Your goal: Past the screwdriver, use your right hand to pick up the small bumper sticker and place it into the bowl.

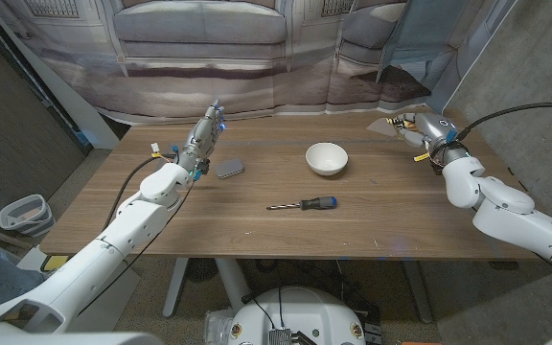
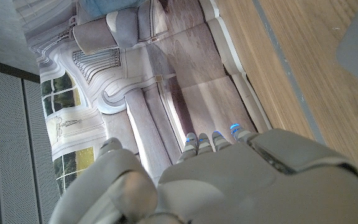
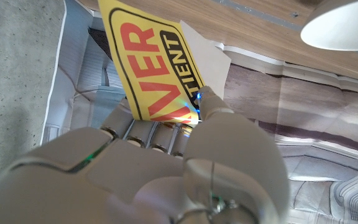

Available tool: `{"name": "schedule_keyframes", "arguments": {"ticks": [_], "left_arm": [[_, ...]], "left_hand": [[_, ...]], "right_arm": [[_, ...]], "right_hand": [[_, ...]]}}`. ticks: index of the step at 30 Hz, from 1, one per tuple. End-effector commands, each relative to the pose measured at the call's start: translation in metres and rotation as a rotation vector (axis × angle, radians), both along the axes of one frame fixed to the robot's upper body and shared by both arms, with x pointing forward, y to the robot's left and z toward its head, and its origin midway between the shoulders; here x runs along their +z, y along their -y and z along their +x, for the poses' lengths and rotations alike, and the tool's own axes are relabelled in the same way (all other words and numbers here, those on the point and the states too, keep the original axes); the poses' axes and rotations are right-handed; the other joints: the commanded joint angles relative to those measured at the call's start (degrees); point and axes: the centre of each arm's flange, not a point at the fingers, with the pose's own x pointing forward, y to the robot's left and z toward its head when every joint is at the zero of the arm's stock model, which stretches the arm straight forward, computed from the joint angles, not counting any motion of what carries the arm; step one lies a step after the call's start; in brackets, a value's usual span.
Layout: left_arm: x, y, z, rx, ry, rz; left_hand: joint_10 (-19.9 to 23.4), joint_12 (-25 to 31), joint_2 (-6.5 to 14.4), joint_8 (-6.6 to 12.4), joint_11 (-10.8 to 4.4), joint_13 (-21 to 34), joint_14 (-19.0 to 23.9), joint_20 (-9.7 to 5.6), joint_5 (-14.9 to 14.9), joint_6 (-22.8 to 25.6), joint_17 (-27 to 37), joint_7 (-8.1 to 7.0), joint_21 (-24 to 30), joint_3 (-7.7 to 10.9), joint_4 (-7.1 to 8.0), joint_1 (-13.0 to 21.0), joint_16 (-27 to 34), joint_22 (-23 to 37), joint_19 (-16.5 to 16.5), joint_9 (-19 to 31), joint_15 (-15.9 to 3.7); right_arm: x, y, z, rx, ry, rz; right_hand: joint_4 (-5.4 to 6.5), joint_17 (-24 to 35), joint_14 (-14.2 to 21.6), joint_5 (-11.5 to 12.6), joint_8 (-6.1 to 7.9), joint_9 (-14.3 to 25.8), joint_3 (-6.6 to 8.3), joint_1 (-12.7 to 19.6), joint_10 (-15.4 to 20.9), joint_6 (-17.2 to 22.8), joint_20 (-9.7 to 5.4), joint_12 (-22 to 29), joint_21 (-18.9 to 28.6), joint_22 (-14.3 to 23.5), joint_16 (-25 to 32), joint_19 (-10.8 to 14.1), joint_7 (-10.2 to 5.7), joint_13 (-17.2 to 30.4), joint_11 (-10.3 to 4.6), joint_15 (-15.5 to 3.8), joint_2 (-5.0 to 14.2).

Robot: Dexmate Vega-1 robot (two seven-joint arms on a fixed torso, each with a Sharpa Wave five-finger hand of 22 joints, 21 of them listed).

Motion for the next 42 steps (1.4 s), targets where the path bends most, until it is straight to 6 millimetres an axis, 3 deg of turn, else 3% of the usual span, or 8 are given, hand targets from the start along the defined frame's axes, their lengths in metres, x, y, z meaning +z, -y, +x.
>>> {"name": "schedule_keyframes", "arguments": {"ticks": [1, 42], "left_arm": [[0.001, 0.002, 0.001, -0.014, 0.008, 0.002], [0.010, 0.000, 0.006, -0.021, 0.004, 0.014]], "left_hand": [[-0.1, 0.1, 0.2, -0.10, 0.16, 0.1, -1.1, -1.11, 0.5, 0.2, 0.2, 0.20, 0.0, -0.25, 0.06, 0.3, 0.1, 0.3, -2.4, 0.2, 0.21], [0.0, 0.1, 0.4, -0.13, 0.29, 0.1, -1.1, -1.11, 0.6, 0.3, 0.2, 0.24, 0.1, -0.79, 0.07, 0.5, 0.1, 0.3, -2.4, 0.2, 0.20]], "right_arm": [[0.008, -0.012, -0.010, 0.037, 0.033, -0.025], [0.017, -0.045, -0.017, 0.134, 0.108, -0.069]], "right_hand": [[-0.03, 0.4, 0.7, -0.2, -0.01, 0.1, 0.66, 0.8, 0.1, 0.8, -4.40, -0.2, -0.3, 0.2, -0.1, 0.4, 0.16, 0.1, -0.36, -5.73, -0.07], [0.19, 0.5, 0.8, -0.1, -0.31, 0.1, 1.08, 1.2, 0.4, 1.4, -4.57, -0.4, -0.4, 0.2, -0.1, 0.5, -0.14, 0.1, -0.64, -5.84, -0.01]]}}
